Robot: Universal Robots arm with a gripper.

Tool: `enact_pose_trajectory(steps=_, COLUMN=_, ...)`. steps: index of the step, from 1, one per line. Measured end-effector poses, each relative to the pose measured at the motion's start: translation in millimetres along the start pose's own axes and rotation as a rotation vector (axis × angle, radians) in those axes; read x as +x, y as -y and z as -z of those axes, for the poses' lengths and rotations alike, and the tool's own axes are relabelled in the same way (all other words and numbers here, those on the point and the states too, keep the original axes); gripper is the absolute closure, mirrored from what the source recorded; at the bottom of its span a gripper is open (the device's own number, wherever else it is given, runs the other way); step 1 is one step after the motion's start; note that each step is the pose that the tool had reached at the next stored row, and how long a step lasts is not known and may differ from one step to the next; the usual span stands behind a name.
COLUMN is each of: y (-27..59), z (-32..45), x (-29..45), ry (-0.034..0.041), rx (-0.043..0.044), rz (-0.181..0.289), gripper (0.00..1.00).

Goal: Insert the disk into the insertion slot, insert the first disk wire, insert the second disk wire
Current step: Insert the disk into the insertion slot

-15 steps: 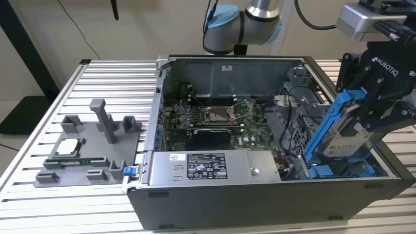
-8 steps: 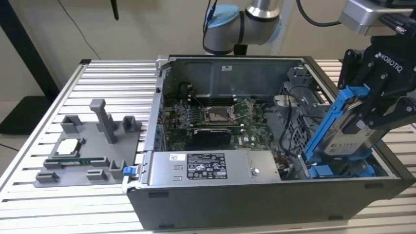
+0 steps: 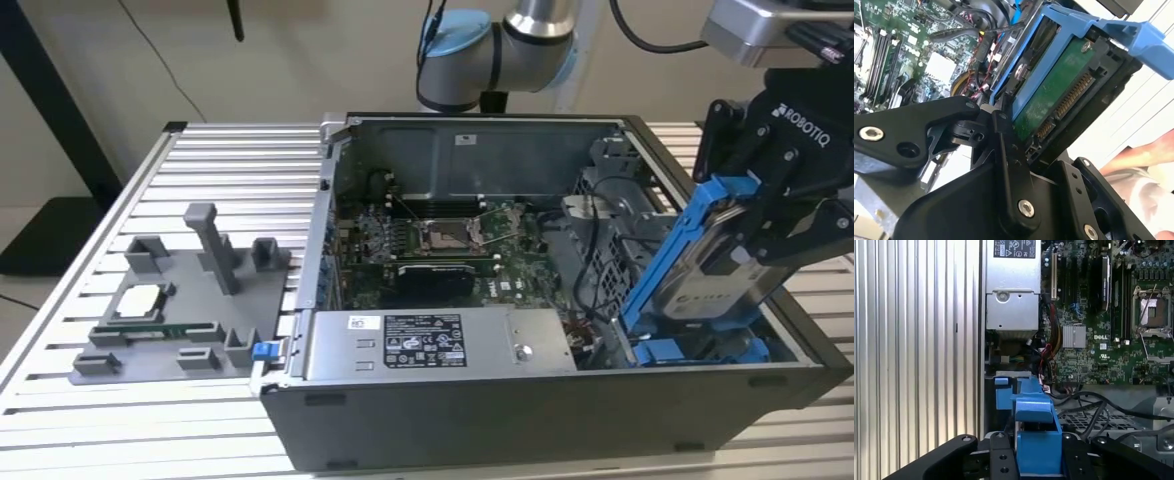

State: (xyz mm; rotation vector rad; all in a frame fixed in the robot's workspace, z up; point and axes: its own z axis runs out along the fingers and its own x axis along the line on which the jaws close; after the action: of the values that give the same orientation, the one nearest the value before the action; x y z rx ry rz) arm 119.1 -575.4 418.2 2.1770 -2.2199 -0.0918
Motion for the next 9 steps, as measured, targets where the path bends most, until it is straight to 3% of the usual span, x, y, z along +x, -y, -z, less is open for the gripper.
enact_pose_trajectory(steps=3, y=0.3, z=-1.5, x=0.3, ry=0.0052, rx=-0.0002, rz=0.0, gripper=1.0)
enact_pose_trajectory(steps=7, y=1.5, z=-3.9, x=0.4, ry=0.0251, rx=-0.0006, rz=0.002, gripper=1.0)
enact_pose_trajectory(steps=9, y=3.2, z=-4.3, x=0.7, ry=0.0305, rx=-0.001, rz=0.002, gripper=1.0)
